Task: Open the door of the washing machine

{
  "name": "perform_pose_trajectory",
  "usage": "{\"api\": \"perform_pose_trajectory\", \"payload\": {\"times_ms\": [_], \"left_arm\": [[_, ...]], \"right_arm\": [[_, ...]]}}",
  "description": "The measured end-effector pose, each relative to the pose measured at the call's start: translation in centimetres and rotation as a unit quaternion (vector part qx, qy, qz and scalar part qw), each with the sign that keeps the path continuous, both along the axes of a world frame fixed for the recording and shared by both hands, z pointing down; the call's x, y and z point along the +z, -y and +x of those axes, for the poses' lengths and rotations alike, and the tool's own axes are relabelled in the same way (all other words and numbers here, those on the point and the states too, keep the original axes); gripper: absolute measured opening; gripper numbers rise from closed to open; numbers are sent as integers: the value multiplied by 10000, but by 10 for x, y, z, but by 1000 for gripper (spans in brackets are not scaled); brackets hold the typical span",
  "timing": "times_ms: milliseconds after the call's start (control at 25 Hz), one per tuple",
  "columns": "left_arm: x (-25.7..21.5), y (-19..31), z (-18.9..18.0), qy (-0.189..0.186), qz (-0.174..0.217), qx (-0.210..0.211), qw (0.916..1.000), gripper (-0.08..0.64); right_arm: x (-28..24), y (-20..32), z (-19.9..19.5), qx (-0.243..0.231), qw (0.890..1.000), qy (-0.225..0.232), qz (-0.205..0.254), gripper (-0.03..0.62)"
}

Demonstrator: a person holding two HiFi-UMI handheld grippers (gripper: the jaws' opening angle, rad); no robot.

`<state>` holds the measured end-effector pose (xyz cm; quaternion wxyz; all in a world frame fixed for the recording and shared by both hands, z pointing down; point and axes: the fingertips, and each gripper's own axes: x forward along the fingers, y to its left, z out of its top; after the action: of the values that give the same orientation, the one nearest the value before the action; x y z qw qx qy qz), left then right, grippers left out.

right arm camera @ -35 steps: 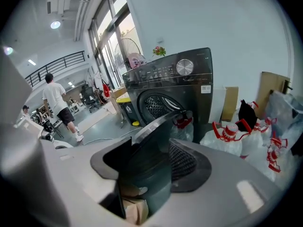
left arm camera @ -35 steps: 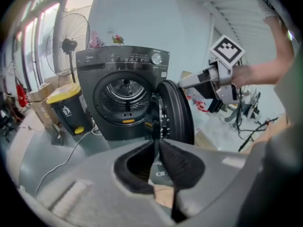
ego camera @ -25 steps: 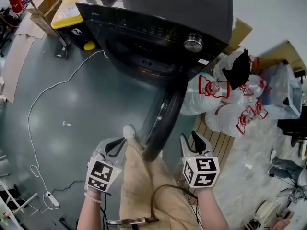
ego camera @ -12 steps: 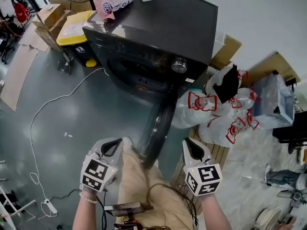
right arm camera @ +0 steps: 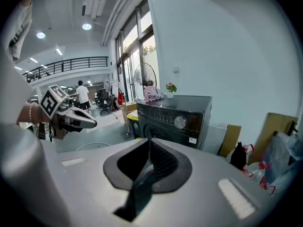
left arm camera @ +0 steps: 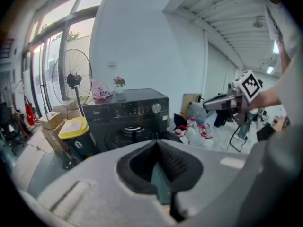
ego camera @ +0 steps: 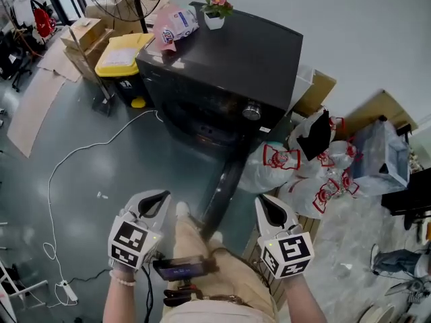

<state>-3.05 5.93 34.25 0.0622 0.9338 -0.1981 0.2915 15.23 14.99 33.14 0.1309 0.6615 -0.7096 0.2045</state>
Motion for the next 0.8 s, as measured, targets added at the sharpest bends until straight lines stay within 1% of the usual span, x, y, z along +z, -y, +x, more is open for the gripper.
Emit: {"api": "perform_pose_trajectory", "payload": {"times_ms": [200,360,560,800], "left_arm": [[-15,0,-6,-68,24,-181,9998,-6],[-27,3,-11,-105,101,-281,9995,-6],[-51,13,-24,-243,307,-540,9978,-6],[-80,16,-40,-403,619,-748,9945,-6]], "right_arm": [[-17,6,-2,-85,9998,-34,169,12],[-33,15,-8,-243,9991,-81,352,8],[-57,24,-18,-476,9962,-180,700,8],[-84,30,-34,-689,9923,-299,985,8]]}}
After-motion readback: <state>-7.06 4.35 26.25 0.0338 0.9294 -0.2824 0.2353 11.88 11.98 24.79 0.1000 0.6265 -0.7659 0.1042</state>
